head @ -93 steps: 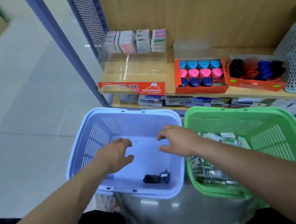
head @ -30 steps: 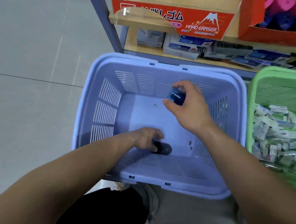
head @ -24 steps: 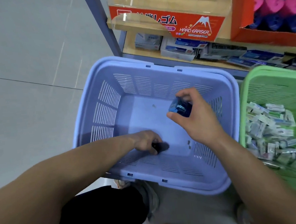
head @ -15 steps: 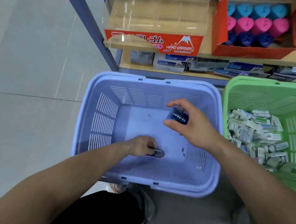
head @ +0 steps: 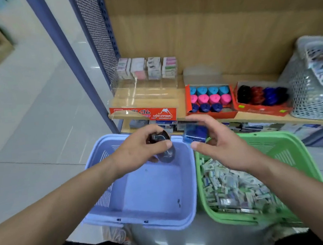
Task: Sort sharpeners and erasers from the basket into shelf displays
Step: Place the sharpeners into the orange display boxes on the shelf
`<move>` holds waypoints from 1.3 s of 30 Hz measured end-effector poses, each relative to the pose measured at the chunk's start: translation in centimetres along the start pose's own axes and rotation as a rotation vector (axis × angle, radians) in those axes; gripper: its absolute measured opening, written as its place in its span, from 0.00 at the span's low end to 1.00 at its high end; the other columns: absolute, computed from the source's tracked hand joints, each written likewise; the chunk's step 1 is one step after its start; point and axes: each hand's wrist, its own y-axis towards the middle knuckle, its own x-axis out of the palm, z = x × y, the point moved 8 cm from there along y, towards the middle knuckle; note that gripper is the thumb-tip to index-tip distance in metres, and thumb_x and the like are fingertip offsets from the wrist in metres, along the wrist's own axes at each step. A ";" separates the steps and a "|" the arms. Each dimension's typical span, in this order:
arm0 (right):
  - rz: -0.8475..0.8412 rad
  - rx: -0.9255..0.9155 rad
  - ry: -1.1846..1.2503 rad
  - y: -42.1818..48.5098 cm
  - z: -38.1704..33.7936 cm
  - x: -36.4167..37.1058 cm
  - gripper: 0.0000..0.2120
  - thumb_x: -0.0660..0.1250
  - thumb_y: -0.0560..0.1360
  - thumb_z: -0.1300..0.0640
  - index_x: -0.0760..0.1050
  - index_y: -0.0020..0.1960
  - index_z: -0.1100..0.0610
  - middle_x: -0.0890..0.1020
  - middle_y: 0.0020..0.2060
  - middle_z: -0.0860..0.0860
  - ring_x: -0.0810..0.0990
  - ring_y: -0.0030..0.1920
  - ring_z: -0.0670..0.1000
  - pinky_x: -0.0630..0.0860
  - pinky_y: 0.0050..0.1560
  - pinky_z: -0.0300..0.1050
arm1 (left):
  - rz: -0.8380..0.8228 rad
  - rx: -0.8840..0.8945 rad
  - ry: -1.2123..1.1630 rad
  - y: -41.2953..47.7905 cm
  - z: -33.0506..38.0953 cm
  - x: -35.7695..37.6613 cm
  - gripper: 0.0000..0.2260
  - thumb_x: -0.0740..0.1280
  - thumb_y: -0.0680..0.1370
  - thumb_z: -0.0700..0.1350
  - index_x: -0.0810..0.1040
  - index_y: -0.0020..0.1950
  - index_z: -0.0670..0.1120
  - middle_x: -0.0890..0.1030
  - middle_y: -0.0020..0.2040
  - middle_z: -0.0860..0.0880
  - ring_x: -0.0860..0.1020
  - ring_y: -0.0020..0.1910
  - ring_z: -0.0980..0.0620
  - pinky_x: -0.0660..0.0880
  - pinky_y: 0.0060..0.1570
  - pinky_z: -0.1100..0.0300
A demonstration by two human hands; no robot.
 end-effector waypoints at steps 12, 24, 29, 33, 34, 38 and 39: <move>0.106 -0.049 0.070 -4.2 -1.0 -5.6 0.28 0.78 0.68 0.70 0.78 0.61 0.45 0.80 0.56 0.41 0.82 0.52 0.55 0.82 0.50 0.54 | 0.085 0.186 0.026 0.5 6.6 6.3 0.05 0.72 0.78 0.40 0.80 0.52 0.48 0.76 0.32 0.60 0.72 0.31 0.60 0.70 0.34 0.69; 0.143 0.008 0.055 -2.5 1.8 -7.3 0.22 0.77 0.72 0.62 0.77 0.58 0.41 0.84 0.52 0.45 0.82 0.46 0.51 0.81 0.51 0.49 | 0.046 0.205 0.143 4.8 5.1 7.4 0.09 0.74 0.73 0.51 0.82 0.52 0.52 0.77 0.33 0.59 0.74 0.33 0.60 0.70 0.37 0.68; 0.270 0.171 -0.129 -1.8 6.2 -10.1 0.17 0.80 0.69 0.55 0.77 0.53 0.46 0.82 0.48 0.39 0.81 0.44 0.42 0.79 0.44 0.39 | -0.015 -0.033 0.031 7.2 1.7 8.3 0.10 0.75 0.75 0.46 0.76 0.50 0.47 0.74 0.36 0.47 0.75 0.28 0.45 0.76 0.27 0.54; 0.393 0.308 -0.217 -0.7 11.0 -14.3 0.17 0.79 0.70 0.56 0.76 0.55 0.48 0.81 0.51 0.43 0.81 0.42 0.37 0.74 0.41 0.30 | -0.065 -0.051 0.157 9.0 0.5 8.3 0.11 0.75 0.75 0.48 0.75 0.51 0.49 0.70 0.38 0.50 0.68 0.28 0.52 0.67 0.31 0.57; 0.412 0.321 -0.228 0.1 12.0 -15.3 0.17 0.78 0.71 0.58 0.76 0.55 0.49 0.81 0.52 0.45 0.82 0.41 0.38 0.76 0.42 0.33 | -0.072 -0.048 0.167 9.4 0.3 8.2 0.11 0.75 0.75 0.48 0.75 0.51 0.51 0.71 0.40 0.50 0.69 0.30 0.52 0.67 0.33 0.56; 0.411 0.323 -0.354 3.8 13.8 -17.9 0.18 0.76 0.71 0.62 0.75 0.57 0.53 0.81 0.54 0.49 0.83 0.43 0.46 0.77 0.42 0.38 | -0.110 -0.071 0.119 10.4 -0.2 8.4 0.11 0.74 0.77 0.45 0.74 0.54 0.51 0.71 0.45 0.49 0.68 0.38 0.49 0.66 0.40 0.56; 0.415 0.315 -0.378 5.0 14.1 -18.3 0.19 0.76 0.71 0.62 0.75 0.58 0.53 0.81 0.54 0.49 0.82 0.44 0.46 0.77 0.44 0.39 | -0.112 -0.068 0.142 10.6 -0.4 8.3 0.12 0.74 0.76 0.46 0.74 0.55 0.52 0.72 0.47 0.50 0.69 0.39 0.48 0.67 0.41 0.57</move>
